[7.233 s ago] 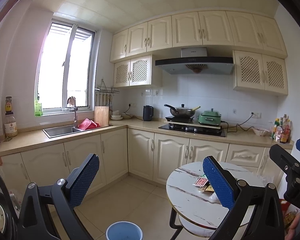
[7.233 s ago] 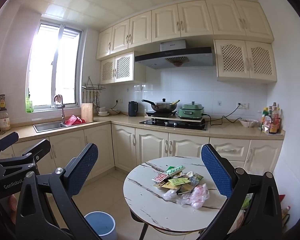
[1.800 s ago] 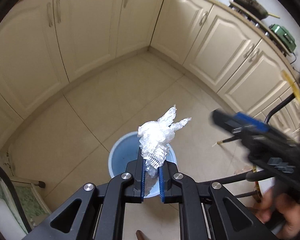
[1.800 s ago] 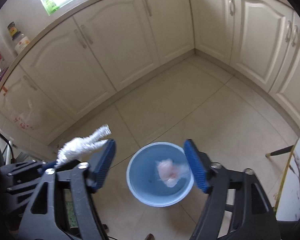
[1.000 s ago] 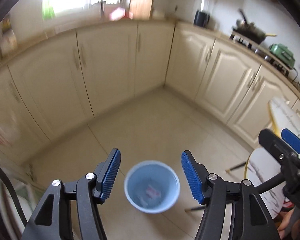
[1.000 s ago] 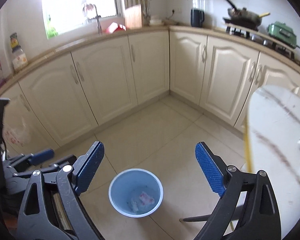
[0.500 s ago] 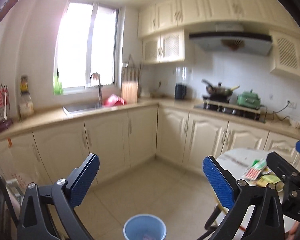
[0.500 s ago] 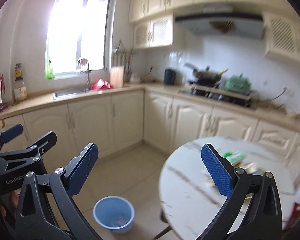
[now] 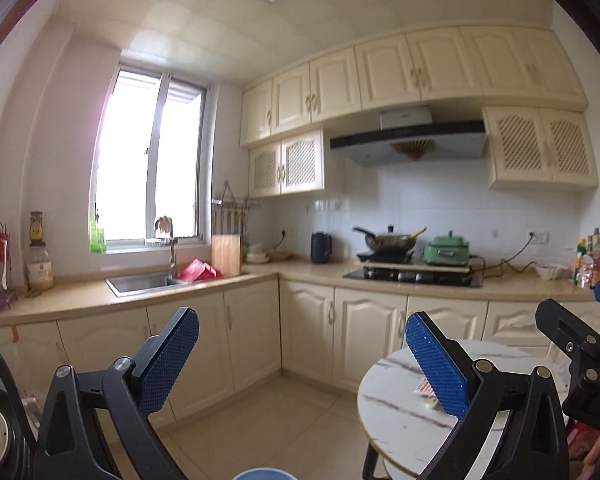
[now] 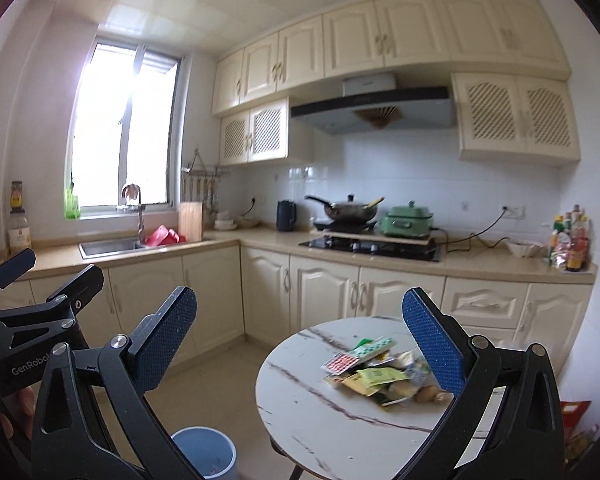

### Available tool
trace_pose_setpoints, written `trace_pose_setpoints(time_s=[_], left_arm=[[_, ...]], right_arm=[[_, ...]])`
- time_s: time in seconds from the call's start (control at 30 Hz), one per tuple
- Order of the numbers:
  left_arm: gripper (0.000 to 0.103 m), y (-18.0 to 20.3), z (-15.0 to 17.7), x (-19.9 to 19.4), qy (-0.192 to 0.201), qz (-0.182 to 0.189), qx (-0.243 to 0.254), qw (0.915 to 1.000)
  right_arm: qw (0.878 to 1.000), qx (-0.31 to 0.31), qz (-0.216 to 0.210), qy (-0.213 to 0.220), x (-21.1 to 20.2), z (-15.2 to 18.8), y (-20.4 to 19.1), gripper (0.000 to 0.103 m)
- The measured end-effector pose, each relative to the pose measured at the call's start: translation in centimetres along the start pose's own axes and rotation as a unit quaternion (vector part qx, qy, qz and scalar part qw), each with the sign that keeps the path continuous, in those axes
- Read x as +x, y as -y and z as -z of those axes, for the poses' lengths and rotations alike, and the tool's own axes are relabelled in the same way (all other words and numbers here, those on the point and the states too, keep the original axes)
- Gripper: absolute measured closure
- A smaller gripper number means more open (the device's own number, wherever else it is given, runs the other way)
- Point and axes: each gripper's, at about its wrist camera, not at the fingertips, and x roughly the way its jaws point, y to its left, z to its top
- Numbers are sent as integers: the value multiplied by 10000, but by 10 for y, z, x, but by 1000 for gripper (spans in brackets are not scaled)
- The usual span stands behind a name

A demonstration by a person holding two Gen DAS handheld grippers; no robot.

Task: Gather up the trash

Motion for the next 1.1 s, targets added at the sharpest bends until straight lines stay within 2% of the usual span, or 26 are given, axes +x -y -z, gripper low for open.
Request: trace_pose_setpoints(time_s=[0.1,0.27,0.57,0.83,0.97,1.1], left_arm=[[1,16,23,-16,152,105,34,9998],[1,19,48,-44,268,265,39,9993],[1,16,50,-50,235,384,84,9990],[1,24,17,-10,103,462,98,9988],[1,32,15,24,-165,499,114,9986],[1,47,23,68,-608,536,188,9965]], right_arm=[[9998,3,111,152,-18,-7,8,0],[9992,47,282,292,-38,-18,22,0],[9982,128,481,324,-47,-20,38,0],[9972,246,679,181,-38,-10,59,0],[9961,328,820,-44,-21,1,75,0],[9930,455,1025,-368,3,19,96,0]])
